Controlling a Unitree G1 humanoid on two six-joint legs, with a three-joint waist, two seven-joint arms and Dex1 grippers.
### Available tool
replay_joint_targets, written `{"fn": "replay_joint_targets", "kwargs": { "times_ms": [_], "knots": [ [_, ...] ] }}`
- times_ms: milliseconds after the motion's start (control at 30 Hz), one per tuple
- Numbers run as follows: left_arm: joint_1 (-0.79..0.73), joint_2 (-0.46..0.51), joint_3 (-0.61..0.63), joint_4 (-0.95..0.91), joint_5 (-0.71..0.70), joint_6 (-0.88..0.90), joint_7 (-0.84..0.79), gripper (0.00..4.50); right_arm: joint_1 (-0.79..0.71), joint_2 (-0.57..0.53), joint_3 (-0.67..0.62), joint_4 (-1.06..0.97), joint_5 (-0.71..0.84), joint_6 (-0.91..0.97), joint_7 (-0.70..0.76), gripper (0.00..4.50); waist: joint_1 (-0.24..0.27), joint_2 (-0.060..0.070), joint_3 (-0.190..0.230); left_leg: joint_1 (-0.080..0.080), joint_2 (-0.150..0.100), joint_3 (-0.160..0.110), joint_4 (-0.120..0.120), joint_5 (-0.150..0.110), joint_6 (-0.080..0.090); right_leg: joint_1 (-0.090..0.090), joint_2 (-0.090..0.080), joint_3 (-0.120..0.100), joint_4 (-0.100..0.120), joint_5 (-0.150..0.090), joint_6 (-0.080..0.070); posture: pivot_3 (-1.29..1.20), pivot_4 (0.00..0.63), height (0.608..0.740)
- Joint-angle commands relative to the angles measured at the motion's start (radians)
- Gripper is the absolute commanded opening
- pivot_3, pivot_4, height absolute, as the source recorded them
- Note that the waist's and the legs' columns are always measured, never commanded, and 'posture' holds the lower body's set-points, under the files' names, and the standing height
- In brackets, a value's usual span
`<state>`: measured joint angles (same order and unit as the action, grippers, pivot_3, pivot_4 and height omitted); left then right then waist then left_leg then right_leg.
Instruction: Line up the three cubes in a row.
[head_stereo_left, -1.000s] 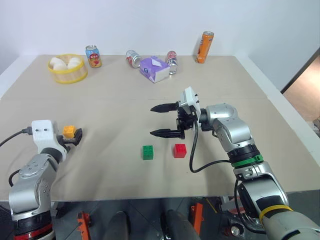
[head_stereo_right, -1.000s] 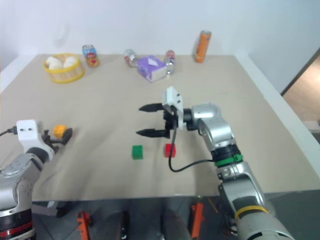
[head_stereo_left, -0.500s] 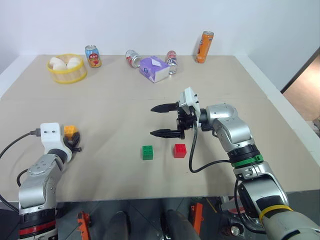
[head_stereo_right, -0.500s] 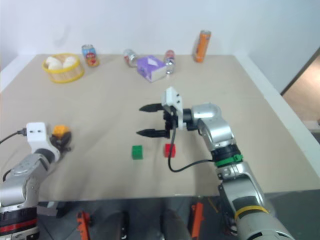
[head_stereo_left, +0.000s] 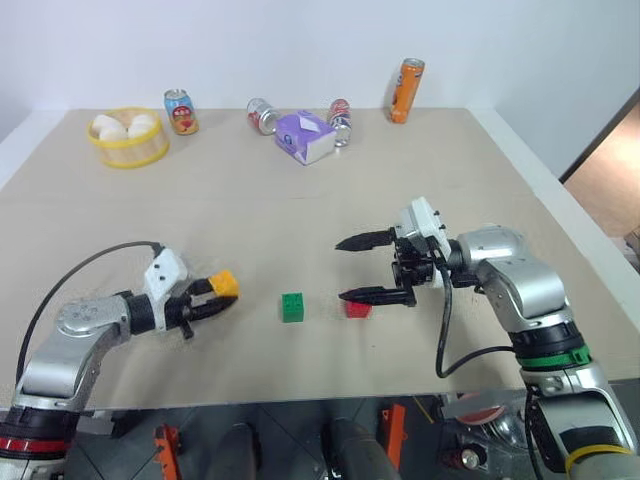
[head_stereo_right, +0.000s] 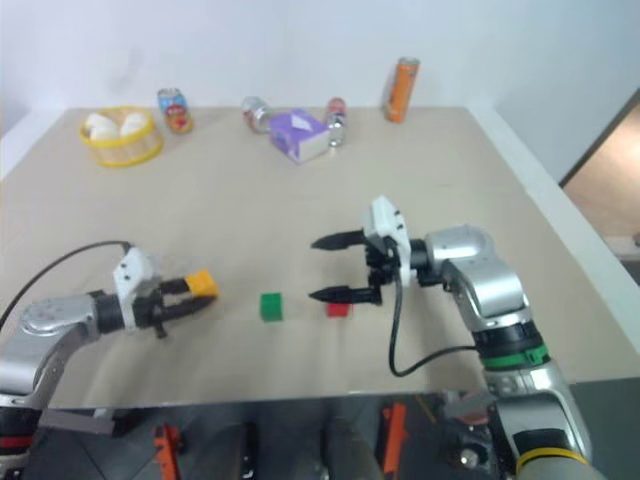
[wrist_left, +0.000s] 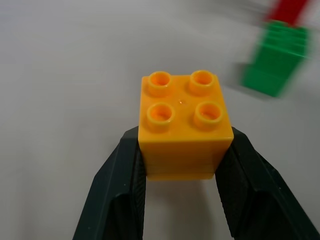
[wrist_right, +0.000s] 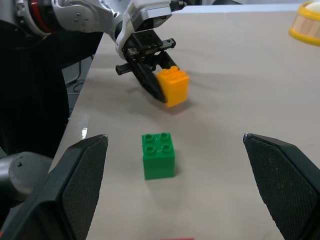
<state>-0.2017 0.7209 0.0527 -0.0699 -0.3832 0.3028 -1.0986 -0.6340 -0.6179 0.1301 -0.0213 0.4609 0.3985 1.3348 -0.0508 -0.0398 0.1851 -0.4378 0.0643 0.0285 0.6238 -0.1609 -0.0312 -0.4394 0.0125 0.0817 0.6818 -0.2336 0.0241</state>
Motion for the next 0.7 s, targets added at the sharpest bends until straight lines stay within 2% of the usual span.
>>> {"fn": "replay_joint_targets", "kwargs": {
  "times_ms": [33,133,300,700],
  "knots": [
    [-0.086,0.037,-0.045,0.076,0.007,-0.076,-0.144,1.35,0.016,-0.016,-0.051,-0.095,0.036,0.022,-0.038,4.5,0.003,0.0,0.0,0.0,0.0,-0.001,-0.001,0.0,0.0,0.0,0.001,0.0,0.0,0.0,0.0,0.0,0.15,0.74],
    [-0.172,0.047,-0.11,0.18,0.044,-0.127,-0.254,1.35,0.055,-0.033,-0.073,-0.153,0.046,0.044,-0.072,4.5,0.004,0.0,0.0,0.0,0.0,-0.001,-0.001,0.0,0.0,0.0,0.001,-0.001,0.0,-0.001,-0.001,0.0,0.15,0.74],
    [-0.269,0.045,-0.152,0.314,0.079,-0.193,-0.35,1.35,0.11,-0.074,-0.104,-0.225,0.073,0.08,-0.098,4.5,0.004,0.0,0.0,-0.003,-0.002,0.0,0.0,0.0,0.0,0.0,-0.001,0.001,0.0,-0.002,0.004,0.0,0.15,0.74],
    [-0.314,0.038,-0.179,0.409,0.127,-0.256,-0.419,1.35,0.139,-0.112,-0.124,-0.255,0.099,0.111,-0.132,4.5,0.004,0.0,0.0,-0.002,-0.001,-0.001,0.0,0.0,0.001,0.0,0.0,0.001,0.0,-0.001,0.006,0.0,0.15,0.74]
  ]
}}
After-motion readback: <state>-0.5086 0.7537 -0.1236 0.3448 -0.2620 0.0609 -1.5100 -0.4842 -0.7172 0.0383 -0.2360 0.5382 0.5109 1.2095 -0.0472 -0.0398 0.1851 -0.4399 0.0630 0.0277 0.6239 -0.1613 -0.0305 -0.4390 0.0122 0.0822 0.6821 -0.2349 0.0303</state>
